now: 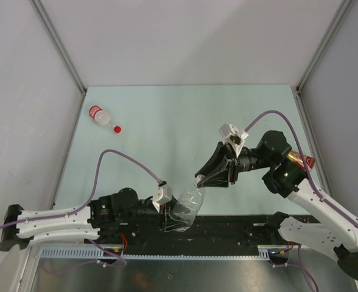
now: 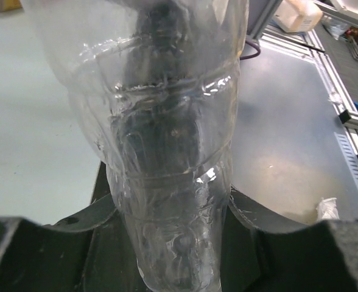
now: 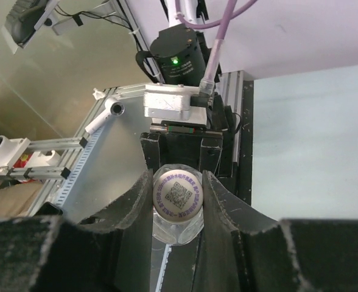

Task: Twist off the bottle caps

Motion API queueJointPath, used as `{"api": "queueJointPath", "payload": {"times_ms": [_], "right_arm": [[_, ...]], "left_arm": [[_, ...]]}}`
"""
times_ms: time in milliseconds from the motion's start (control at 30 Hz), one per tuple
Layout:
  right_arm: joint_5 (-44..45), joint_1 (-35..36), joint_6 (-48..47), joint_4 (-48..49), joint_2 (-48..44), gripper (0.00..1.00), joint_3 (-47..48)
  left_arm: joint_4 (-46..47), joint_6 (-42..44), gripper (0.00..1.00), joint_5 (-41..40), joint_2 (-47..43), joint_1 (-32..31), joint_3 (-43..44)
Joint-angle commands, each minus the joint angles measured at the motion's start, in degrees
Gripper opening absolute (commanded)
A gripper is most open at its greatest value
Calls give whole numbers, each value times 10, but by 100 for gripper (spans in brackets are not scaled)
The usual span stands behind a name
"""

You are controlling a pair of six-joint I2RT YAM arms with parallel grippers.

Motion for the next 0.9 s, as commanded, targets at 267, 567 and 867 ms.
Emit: {"api": "queueJointPath", "payload": {"times_ms": [267, 567, 867], "right_arm": [[124, 10, 29, 21, -13, 62, 11], [268, -31, 155, 30, -25, 99, 11], [333, -61, 179, -16, 1, 99, 11]], "left_arm": [[46, 1, 0, -60, -19, 0, 3], [-26, 0, 0, -209, -18, 3, -6], [-83, 27, 3, -296, 36, 2, 22]]}}
